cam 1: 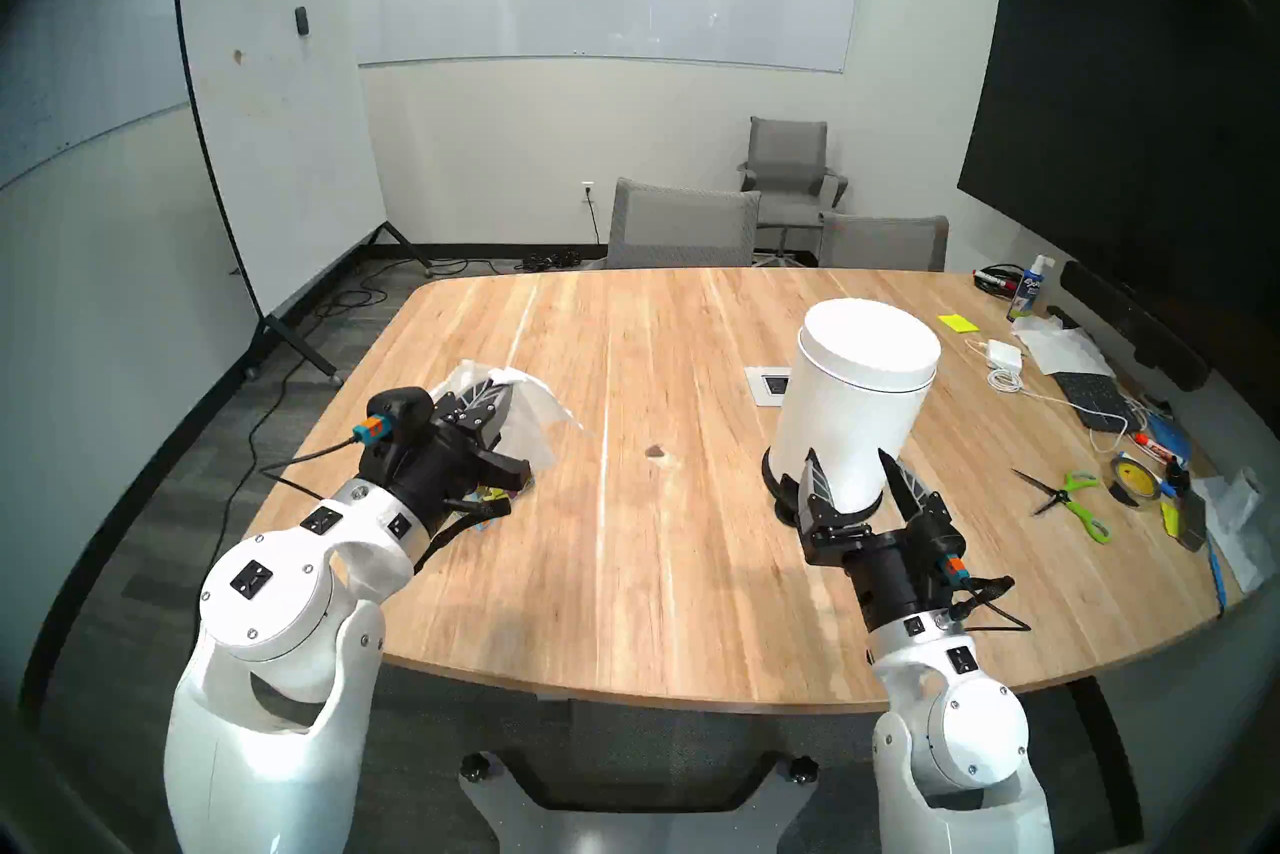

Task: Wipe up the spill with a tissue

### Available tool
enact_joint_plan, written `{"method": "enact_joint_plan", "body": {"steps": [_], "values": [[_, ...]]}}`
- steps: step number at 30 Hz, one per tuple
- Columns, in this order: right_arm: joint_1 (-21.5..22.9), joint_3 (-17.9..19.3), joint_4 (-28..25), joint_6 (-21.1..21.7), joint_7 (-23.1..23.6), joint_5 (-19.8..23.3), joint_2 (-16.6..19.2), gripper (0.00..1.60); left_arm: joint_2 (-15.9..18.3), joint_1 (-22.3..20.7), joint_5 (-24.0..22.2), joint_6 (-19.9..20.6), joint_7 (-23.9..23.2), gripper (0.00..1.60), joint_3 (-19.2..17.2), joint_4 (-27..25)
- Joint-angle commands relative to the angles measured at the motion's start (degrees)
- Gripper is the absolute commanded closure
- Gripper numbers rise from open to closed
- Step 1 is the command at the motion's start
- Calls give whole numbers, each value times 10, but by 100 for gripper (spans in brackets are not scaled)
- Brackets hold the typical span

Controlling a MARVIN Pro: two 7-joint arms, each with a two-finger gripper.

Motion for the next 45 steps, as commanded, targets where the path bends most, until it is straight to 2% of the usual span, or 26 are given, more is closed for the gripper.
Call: {"method": "enact_joint_plan", "body": {"steps": [1,7,13,19,25,34,41,42,45], "values": [[2,0,-14,-3,1,0,1,0,11,69,9,-71,-34,160,-11,15],[1,0,-14,-3,1,0,1,0,10,94,40,-124,-48,160,5,47],[1,0,-14,-2,1,0,1,0,-2,56,67,-174,-35,160,32,101],[2,0,-14,-3,1,0,1,0,-14,-1,71,-156,-21,160,47,130],[2,0,-14,-3,1,0,1,0,-17,-35,72,-149,-16,160,54,151],[2,0,-13,-3,1,0,1,0,-29,-94,94,-142,-3,160,87,204],[2,0,-13,-3,1,0,1,0,-25,-140,125,-88,-6,160,107,208],[2,0,-12,-3,1,0,1,0,-27,-134,133,-86,-3,160,105,198],[2,0,-12,-3,1,0,1,0,-30,-162,136,-53,-5,160,109,202]]}}
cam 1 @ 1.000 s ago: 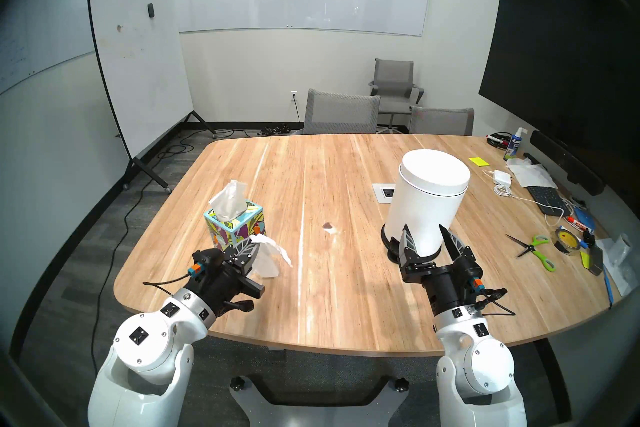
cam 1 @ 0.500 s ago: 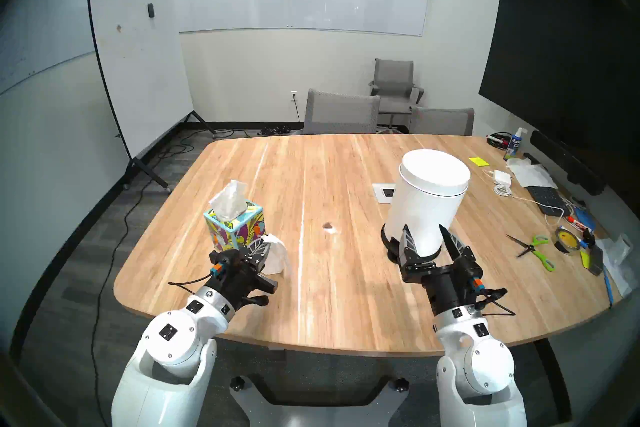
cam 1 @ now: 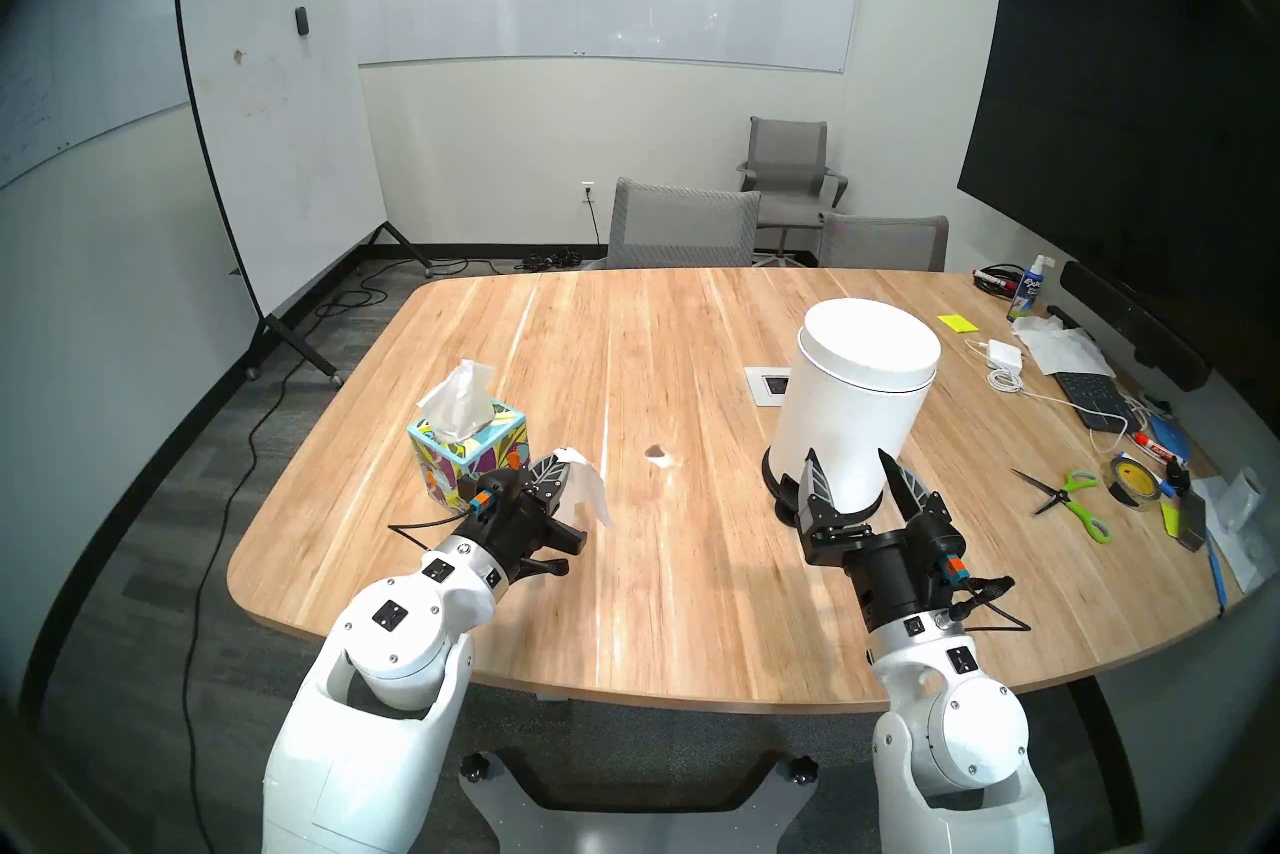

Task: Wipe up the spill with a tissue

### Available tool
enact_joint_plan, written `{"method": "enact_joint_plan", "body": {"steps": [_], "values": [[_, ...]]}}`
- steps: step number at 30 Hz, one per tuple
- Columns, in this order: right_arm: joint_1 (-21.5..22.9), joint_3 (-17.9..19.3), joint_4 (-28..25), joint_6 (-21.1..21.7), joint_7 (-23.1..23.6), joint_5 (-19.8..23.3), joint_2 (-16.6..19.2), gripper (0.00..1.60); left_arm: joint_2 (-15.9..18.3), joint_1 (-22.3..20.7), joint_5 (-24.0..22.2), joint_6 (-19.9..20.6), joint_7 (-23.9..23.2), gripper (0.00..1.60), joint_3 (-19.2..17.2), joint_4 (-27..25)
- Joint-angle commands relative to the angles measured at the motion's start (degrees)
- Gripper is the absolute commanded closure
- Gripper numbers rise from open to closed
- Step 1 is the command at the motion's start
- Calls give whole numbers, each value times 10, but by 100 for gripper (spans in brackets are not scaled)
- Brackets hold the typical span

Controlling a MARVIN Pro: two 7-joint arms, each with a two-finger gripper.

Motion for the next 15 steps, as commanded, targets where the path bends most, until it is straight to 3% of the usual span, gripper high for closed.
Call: {"method": "enact_joint_plan", "body": {"steps": [1,15], "values": [[2,0,-12,-3,1,0,1,0,-9,-63,18,43,-4,160,7,-18],[2,0,-13,-3,1,0,1,0,-6,-149,81,172,-38,160,47,1]]}}
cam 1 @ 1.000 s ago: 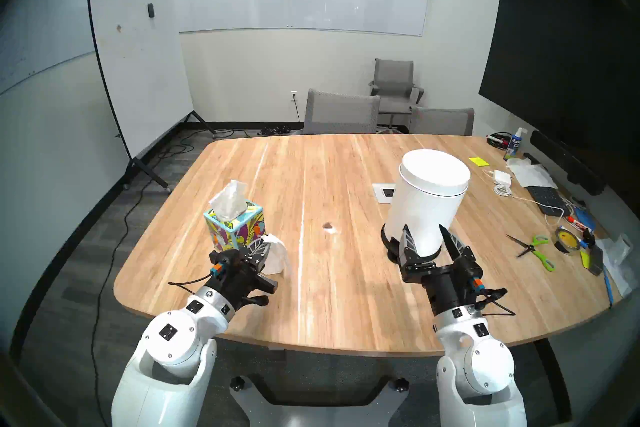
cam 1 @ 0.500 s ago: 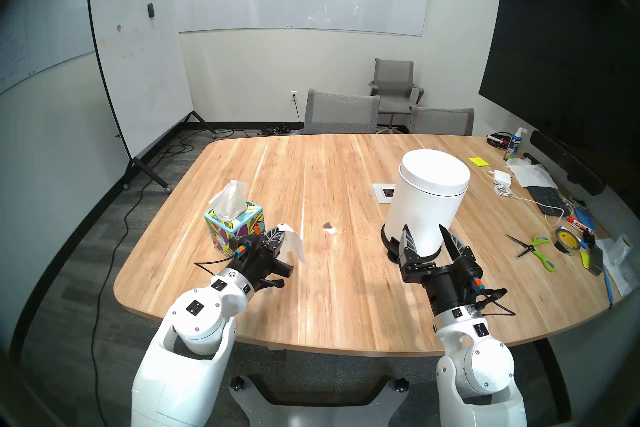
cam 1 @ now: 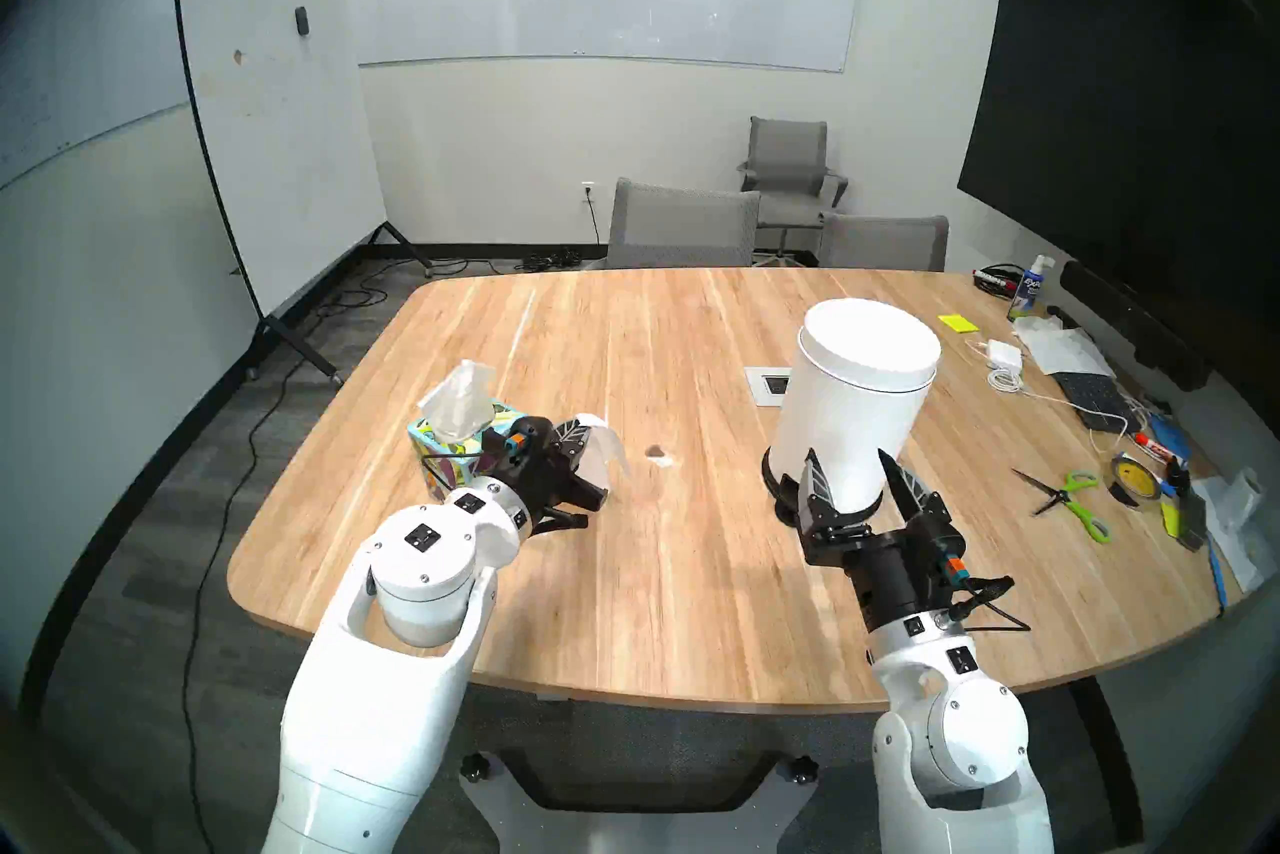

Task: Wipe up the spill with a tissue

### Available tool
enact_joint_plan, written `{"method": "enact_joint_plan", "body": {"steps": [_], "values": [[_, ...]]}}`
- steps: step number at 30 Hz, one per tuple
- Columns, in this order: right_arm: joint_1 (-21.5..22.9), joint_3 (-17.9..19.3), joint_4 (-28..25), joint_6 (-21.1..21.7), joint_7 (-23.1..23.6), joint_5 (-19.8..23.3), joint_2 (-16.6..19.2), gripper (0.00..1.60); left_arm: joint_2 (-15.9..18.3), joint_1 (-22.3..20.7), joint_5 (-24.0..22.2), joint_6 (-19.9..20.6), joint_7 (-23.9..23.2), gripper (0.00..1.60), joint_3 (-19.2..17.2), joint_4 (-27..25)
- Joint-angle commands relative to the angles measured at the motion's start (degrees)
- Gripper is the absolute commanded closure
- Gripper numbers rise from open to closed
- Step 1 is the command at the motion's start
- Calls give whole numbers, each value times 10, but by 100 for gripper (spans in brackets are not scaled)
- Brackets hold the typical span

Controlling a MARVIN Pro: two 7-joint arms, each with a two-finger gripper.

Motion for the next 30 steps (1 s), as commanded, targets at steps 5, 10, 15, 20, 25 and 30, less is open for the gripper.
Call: {"method": "enact_joint_plan", "body": {"steps": [5,10,15,20,25,30], "values": [[2,0,-14,-3,1,0,1,0,-4,-91,53,83,-28,160,35,24],[2,0,-14,-3,1,0,1,0,-15,-121,72,102,-36,160,44,51],[2,0,-13,-3,1,0,1,0,-46,-145,87,121,-34,160,48,70],[2,0,-13,-3,1,0,1,0,-64,-177,98,146,-40,160,62,98],[2,0,-13,-3,1,0,1,0,-73,-211,98,193,-51,160,71,123],[2,0,-14,-3,1,0,1,0,-89,-225,94,241,-57,160,62,136]]}}
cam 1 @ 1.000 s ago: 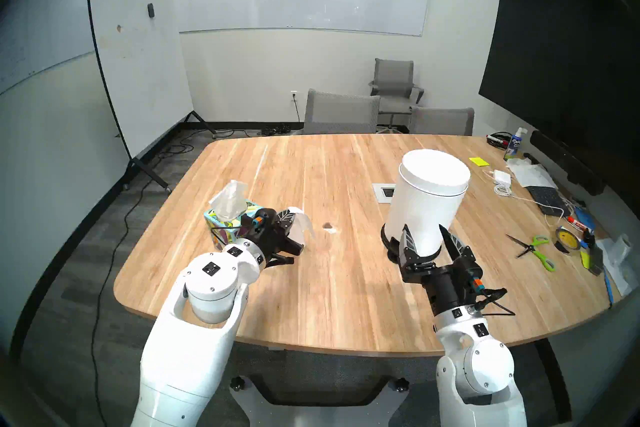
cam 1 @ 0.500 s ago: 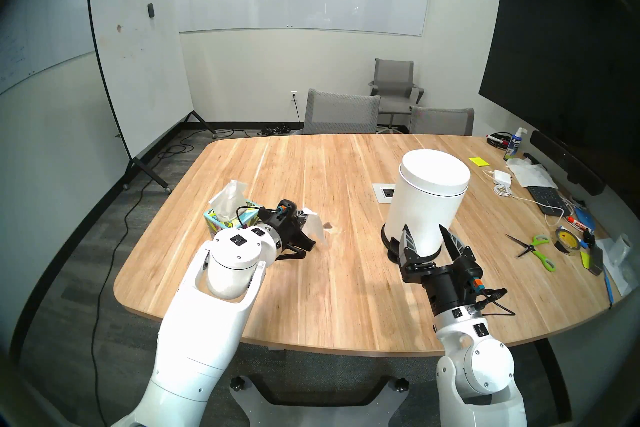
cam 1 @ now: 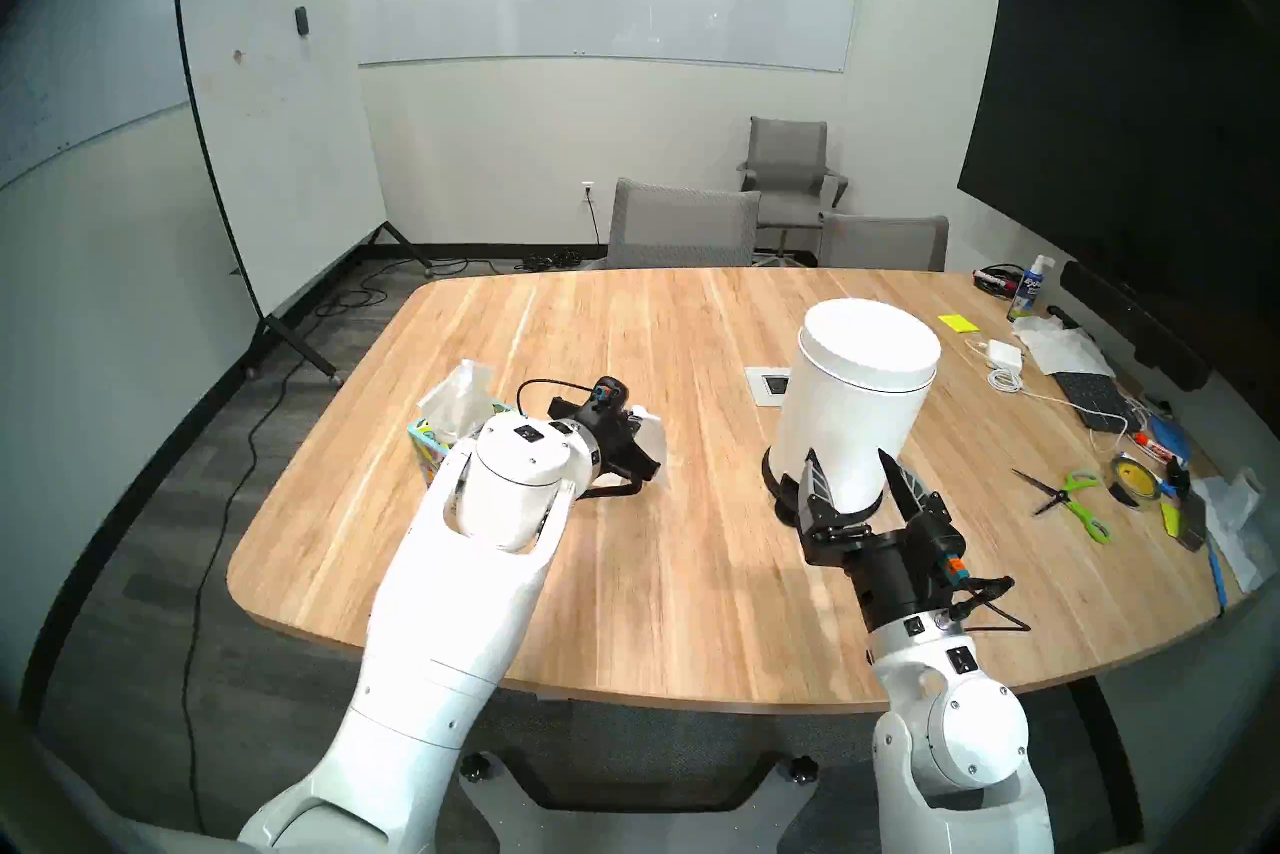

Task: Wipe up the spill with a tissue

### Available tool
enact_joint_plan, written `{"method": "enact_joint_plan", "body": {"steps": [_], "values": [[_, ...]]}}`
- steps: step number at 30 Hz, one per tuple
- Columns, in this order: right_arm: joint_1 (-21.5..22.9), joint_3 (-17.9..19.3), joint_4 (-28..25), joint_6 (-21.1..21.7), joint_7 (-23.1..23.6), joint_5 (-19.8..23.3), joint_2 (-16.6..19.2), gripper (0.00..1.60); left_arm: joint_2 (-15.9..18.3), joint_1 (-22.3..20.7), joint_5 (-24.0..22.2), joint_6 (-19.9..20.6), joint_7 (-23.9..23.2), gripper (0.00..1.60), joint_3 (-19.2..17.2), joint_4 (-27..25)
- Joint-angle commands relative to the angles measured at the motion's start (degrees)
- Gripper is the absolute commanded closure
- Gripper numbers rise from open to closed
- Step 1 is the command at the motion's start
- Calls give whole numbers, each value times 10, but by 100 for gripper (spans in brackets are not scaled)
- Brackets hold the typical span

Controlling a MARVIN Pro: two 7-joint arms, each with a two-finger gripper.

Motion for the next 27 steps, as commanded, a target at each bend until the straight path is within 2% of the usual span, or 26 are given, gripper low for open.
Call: {"method": "enact_joint_plan", "body": {"steps": [1,7,9,11,12,14,19,22,27], "values": [[2,0,-14,-3,1,0,1,0,-32,-58,-10,54,-6,160,-8,9],[1,0,-14,-2,1,0,1,0,-29,-68,-10,67,-10,160,-11,30],[1,0,-15,-2,1,0,2,0,-16,-40,-8,54,-11,160,-9,18],[1,0,-15,-2,1,0,2,0,-15,-29,-8,48,-10,160,-9,17],[1,0,-15,-2,1,0,2,0,-8,-3,-7,40,-9,160,-7,9],[1,0,-14,-2,1,0,1,0,-1,19,-4,31,-9,160,-1,3],[1,0,-14,-3,1,0,1,0,5,50,-3,14,-1,160,5,8],[1,0,-14,-2,1,0,1,0,4,51,-3,6,5,160,5,14],[1,0,-14,-2,1,0,1,0,-18,-8,-2,28,12,160,9,43]]}}
